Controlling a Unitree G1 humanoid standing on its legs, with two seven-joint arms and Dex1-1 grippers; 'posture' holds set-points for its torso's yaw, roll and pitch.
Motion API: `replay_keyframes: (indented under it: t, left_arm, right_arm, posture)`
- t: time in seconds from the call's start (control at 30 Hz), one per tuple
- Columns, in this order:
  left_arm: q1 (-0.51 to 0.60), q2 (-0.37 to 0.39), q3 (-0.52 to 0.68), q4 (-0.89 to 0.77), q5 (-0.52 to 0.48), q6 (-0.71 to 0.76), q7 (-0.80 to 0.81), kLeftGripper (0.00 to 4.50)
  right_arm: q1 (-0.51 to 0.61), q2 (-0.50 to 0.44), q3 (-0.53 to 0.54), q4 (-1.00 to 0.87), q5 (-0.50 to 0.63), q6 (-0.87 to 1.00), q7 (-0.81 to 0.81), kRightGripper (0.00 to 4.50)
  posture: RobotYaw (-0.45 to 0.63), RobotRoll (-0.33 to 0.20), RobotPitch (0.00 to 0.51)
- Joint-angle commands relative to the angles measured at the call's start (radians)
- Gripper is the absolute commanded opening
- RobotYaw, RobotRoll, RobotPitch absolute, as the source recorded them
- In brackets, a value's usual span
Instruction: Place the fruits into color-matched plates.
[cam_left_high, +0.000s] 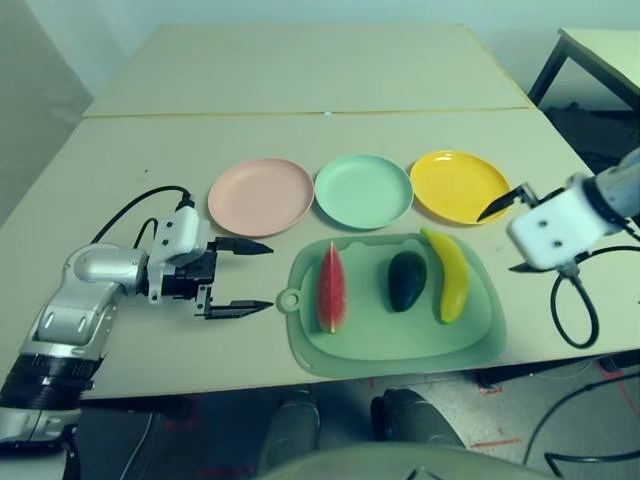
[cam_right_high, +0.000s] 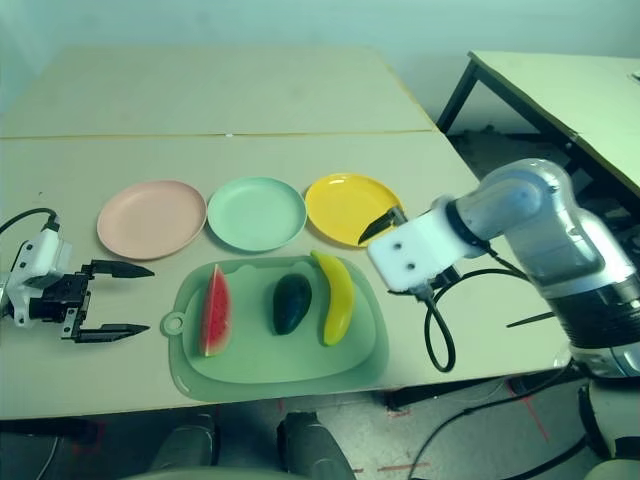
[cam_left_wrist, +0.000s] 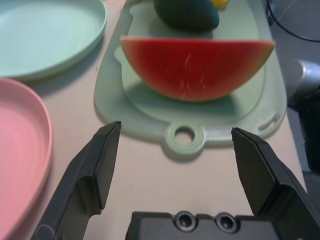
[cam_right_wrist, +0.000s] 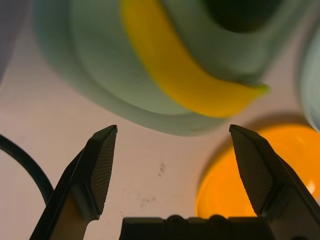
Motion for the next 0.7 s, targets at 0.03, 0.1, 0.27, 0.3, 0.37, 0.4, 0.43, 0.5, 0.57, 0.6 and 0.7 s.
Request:
replay_keyframes:
  t: [0.03,0.1,0.27,0.3,0.37,0.4,0.43,0.5,0.57,0.6,0.7]
  left_arm:
    - [0.035,-0.017,0.012,-0.021,0.0,0.008,0.038,4.47]
    - [0.048,-0.019,0.012,-0.039,-0.005,0.016,0.049,4.47]
    - [0.048,-0.021,-0.013,-0.078,-0.019,0.04,0.042,4.47]
    - [0.041,-0.023,-0.017,-0.087,-0.025,0.049,0.038,4.47]
    - [0.018,-0.027,-0.025,-0.097,-0.035,0.061,0.027,4.47]
    - [0.001,-0.029,-0.03,-0.098,-0.036,0.064,0.021,4.47]
    - [-0.014,-0.029,-0.033,-0.098,-0.037,0.065,0.016,4.47]
    - [-0.041,-0.028,-0.034,-0.102,-0.046,0.082,0.009,4.47]
    - [-0.061,-0.026,-0.032,-0.107,-0.055,0.099,0.006,4.47]
    - [-0.073,-0.023,-0.032,-0.11,-0.057,0.108,0.003,4.47]
    - [-0.099,-0.017,-0.031,-0.116,-0.059,0.131,-0.002,4.47]
  right_arm:
    - [-0.015,-0.001,0.051,0.033,-0.024,-0.076,0.007,4.5]
    - [-0.021,0.018,0.068,0.051,-0.037,-0.101,0.007,4.5]
    - [-0.038,0.107,0.08,0.137,-0.11,-0.176,-0.002,4.5]
    - [-0.04,0.122,0.081,0.147,-0.12,-0.182,-0.004,4.5]
    - [-0.044,0.149,0.079,0.158,-0.133,-0.187,-0.007,4.5]
    - [-0.047,0.161,0.078,0.164,-0.141,-0.189,-0.01,4.5]
    - [-0.049,0.169,0.076,0.169,-0.15,-0.194,-0.013,4.5]
    - [-0.05,0.179,0.074,0.176,-0.157,-0.199,-0.013,4.5]
    - [-0.048,0.185,0.073,0.174,-0.159,-0.199,-0.014,4.5]
    - [-0.042,0.192,0.073,0.167,-0.157,-0.191,-0.016,4.5]
    - [-0.03,0.203,0.075,0.155,-0.16,-0.181,-0.019,4.5]
  posture:
    - [0.08,0.0,0.088]
    - [0.08,0.0,0.088]
    - [0.09,0.0,0.092]
    - [0.1,0.0,0.093]
    - [0.09,0.0,0.094]
    - [0.09,0.0,0.093]
    - [0.09,0.0,0.093]
    - [0.08,0.0,0.091]
    - [0.07,0.0,0.089]
    - [0.07,0.0,0.088]
    - [0.07,0.0,0.087]
